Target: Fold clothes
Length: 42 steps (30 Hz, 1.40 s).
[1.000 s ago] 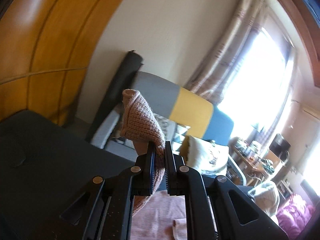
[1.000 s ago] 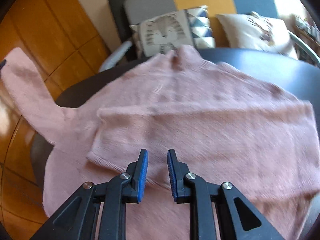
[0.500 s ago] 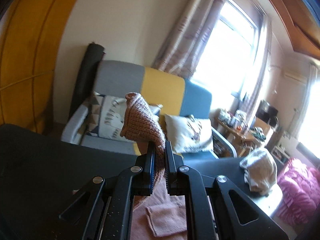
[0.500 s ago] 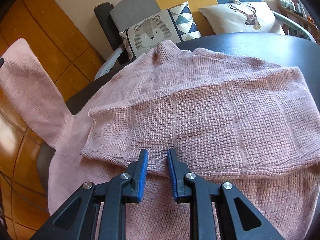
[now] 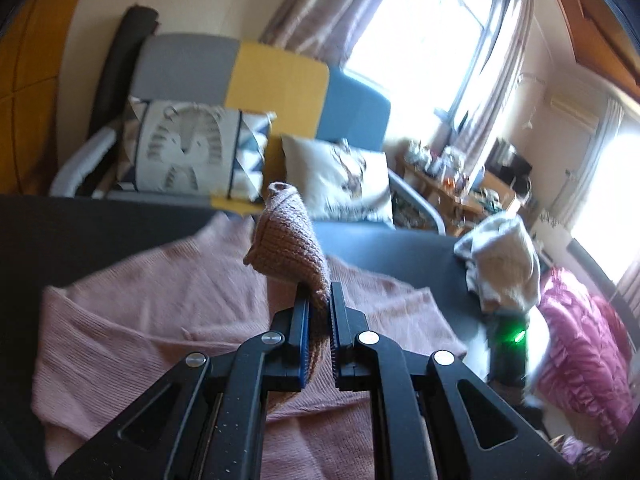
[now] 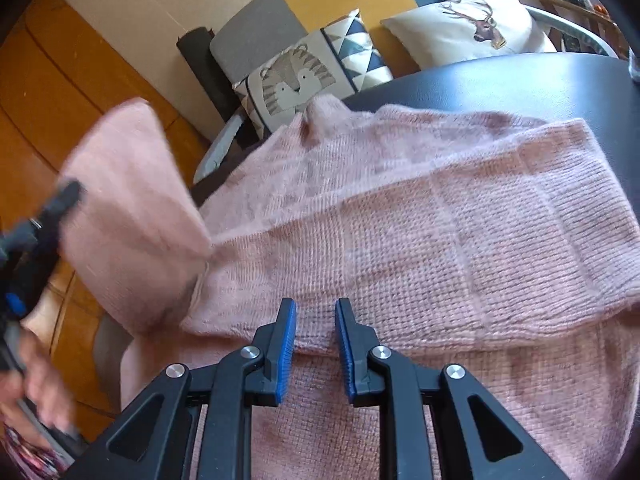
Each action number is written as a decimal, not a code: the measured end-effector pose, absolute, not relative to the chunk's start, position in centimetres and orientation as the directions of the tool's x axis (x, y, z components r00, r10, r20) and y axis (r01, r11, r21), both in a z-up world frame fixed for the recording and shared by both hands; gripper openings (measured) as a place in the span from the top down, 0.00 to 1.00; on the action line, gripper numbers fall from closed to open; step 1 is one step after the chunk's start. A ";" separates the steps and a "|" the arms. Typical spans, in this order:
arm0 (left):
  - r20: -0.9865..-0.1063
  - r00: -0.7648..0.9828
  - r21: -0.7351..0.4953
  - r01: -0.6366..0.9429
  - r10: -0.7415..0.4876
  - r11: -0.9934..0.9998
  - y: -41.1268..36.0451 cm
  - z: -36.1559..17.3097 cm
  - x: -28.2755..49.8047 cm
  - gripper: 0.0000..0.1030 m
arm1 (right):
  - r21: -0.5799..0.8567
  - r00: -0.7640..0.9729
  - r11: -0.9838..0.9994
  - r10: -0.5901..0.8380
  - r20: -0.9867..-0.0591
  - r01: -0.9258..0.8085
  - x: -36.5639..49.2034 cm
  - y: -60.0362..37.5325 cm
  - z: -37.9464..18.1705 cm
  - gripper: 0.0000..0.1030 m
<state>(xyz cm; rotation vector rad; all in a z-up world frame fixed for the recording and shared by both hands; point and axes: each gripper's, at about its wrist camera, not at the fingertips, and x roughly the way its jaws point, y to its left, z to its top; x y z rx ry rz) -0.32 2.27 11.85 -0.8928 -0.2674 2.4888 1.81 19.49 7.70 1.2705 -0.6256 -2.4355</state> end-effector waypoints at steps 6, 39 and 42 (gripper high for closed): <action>-0.631 -0.587 -0.325 -0.393 0.507 -0.860 5.8 7.7 -0.7 0.91 | 0.582 -0.566 -0.812 -0.496 -0.658 0.035 1.9 21.6 7.6 0.81; -0.726 -0.511 -0.339 -0.316 0.460 -0.886 -3.3 3.1 6.1 0.75 | 0.792 -0.446 -0.593 -0.675 -0.588 -0.146 0.2 24.1 5.1 0.70; -0.729 -0.535 -0.346 -0.250 0.427 -0.904 -6.7 2.9 6.6 0.75 | 0.670 -0.442 -0.741 -0.589 -0.677 -0.038 -0.1 22.2 6.9 0.86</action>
